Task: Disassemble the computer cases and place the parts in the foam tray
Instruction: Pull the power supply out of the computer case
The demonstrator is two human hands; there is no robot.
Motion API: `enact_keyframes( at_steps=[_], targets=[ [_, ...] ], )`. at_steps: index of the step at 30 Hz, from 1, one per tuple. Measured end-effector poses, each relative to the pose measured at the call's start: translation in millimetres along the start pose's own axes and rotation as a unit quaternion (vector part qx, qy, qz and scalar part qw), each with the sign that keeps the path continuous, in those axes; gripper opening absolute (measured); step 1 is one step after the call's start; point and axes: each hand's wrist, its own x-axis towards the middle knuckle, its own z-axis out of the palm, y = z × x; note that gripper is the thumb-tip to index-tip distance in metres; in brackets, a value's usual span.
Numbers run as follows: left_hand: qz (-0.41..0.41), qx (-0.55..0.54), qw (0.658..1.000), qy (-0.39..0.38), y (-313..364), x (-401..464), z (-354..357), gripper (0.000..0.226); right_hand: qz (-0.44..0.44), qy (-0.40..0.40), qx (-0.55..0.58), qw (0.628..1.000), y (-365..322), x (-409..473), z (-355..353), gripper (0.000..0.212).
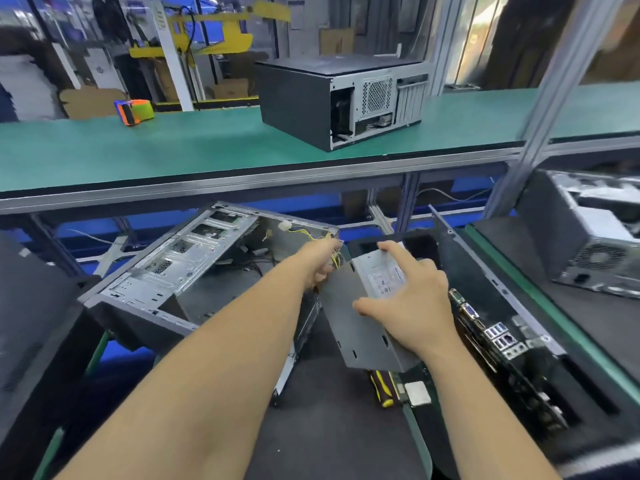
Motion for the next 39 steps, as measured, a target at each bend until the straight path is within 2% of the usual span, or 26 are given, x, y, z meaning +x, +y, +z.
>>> enact_keyframes(
  at_steps=[3,5,6,7,8,9,10,11,12,13,14,16,17,20,21,23,24,25,27,29,30,32,34,36,38,39],
  targets=[
    [0.013,-0.144,0.989,-0.019,-3,7,2,0.015,0.011,-0.043,-0.041,0.998,12,3,2,0.081],
    [0.059,-0.287,0.956,0.002,3,9,3,0.015,0.032,-0.055,-0.058,0.996,19,4,5,0.081],
    [0.075,-0.329,0.941,0.005,7,10,5,0.018,0.046,-0.056,-0.057,0.996,22,5,7,0.081],
    [0.089,-0.313,0.945,0.024,10,11,8,0.019,0.06,-0.058,-0.056,0.995,25,6,9,0.081],
    [0.109,-0.221,0.967,0.062,11,12,12,0.02,0.069,-0.061,-0.057,0.994,28,6,11,0.082],
    [0.129,-0.071,0.984,0.099,9,16,16,0.02,0.074,-0.065,-0.059,0.993,30,7,13,0.082],
    [0.138,0.098,0.977,0.131,4,19,20,0.021,0.075,-0.069,-0.06,0.993,31,7,14,0.083],
    [0.129,0.234,0.953,0.145,-3,22,26,0.021,0.074,-0.075,-0.062,0.993,32,7,15,0.083],
    [0.095,0.308,0.936,0.141,-10,25,30,0.026,0.071,-0.084,-0.064,0.992,33,8,16,0.084],
    [0.056,0.31,0.94,0.132,-16,29,33,0.033,0.066,-0.096,-0.068,0.991,34,10,15,0.084],
    [0.023,0.265,0.957,0.114,-21,31,37,0.042,0.063,-0.11,-0.071,0.989,35,12,13,0.085],
    [-0.012,0.079,0.992,0.097,-26,38,46,0.06,0.06,-0.138,-0.073,0.986,38,16,9,0.088],
    [-0.004,-0.021,0.995,0.101,-26,44,50,0.058,0.06,-0.148,-0.072,0.985,41,17,7,0.089],
    [0.035,-0.239,0.963,0.122,-16,44,61,0.016,0.075,-0.145,-0.076,0.984,49,20,5,0.091],
    [0.044,-0.287,0.951,0.107,-12,42,64,0.017,0.084,-0.137,-0.081,0.984,52,21,5,0.091],
    [0.058,-0.366,0.927,0.061,-5,40,72,0.044,0.108,-0.107,-0.079,0.985,59,24,8,0.092],
    [0.075,-0.362,0.929,0.029,-2,39,74,0.052,0.122,-0.091,-0.071,0.986,62,26,9,0.094],
    [0.101,-0.32,0.942,-0.01,2,38,78,0.05,0.138,-0.076,-0.059,0.986,65,28,11,0.098],
    [0.162,-0.146,0.969,-0.114,7,32,88,0.03,0.174,-0.05,-0.016,0.983,70,34,14,0.108],
    [0.2,0.019,0.963,-0.177,14,22,97,0.025,0.205,-0.032,0.033,0.978,75,40,18,0.113],
    [0.209,0.056,0.96,-0.18,17,20,98,0.035,0.214,-0.025,0.049,0.975,76,41,20,0.114],
    [0.197,0.042,0.961,-0.189,21,17,97,0.052,0.221,-0.009,0.068,0.973,77,43,27,0.114],
    [0.202,0.056,0.957,-0.2,19,19,90,0.057,0.218,0.015,0.083,0.972,78,45,32,0.113],
    [0.249,0.237,0.919,-0.194,16,23,80,0.059,0.218,0.036,0.097,0.97,79,48,35,0.113],
    [0.302,0.436,0.836,-0.138,12,25,76,0.063,0.215,0.052,0.115,0.968,80,51,38,0.113],
    [0.33,0.471,0.812,-0.1,10,25,77,0.059,0.212,0.06,0.119,0.968,81,51,39,0.112]
  ],
)
